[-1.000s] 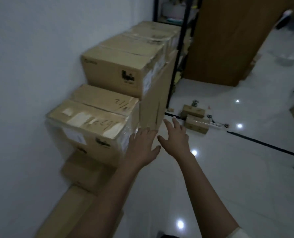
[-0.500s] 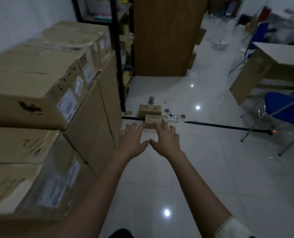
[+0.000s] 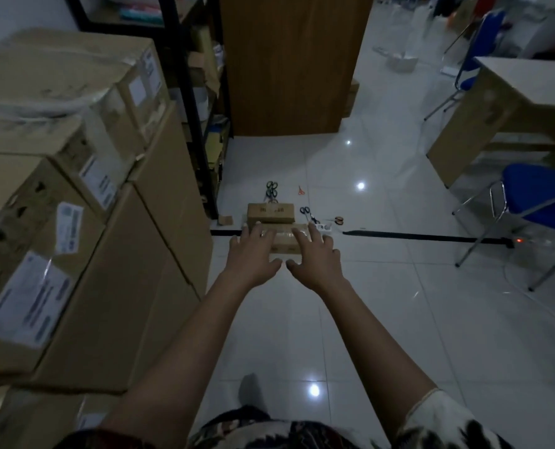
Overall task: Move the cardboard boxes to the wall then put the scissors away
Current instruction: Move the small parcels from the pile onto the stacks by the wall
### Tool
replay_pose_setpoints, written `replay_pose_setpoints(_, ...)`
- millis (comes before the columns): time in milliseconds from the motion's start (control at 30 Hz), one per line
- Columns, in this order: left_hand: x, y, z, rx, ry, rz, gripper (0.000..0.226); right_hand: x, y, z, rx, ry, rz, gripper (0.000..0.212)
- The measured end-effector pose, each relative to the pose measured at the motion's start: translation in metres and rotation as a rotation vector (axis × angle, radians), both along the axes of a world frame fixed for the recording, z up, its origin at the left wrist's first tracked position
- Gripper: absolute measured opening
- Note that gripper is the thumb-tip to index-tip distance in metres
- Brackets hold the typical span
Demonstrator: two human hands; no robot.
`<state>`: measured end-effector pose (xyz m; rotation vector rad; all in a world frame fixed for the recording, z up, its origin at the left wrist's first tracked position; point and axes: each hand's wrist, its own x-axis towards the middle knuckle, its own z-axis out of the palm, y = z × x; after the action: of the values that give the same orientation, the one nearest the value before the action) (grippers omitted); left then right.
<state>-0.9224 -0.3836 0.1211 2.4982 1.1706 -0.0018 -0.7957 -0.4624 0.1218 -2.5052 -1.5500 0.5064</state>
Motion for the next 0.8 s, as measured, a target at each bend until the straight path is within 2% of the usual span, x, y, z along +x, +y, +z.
replay_pose_setpoints(400, 0.108, 0.150, -0.037, -0.095, 0.060, -0.055, 0.061, 0.113, 0.127, -0.040, -0.082, 0.063, -0.124, 0.073)
replay_pose_setpoints(667, 0.193, 0.255, -0.075, -0.148, 0.070, -0.055, 0.066, 0.200, 0.243, -0.083, -0.014, 0.136, -0.087, 0.077)
replay_pose_setpoints(800, 0.236, 0.296, -0.102, -0.160, 0.066, -0.044, 0.067, 0.239, 0.293, -0.118, -0.051, 0.155, -0.033, 0.077)
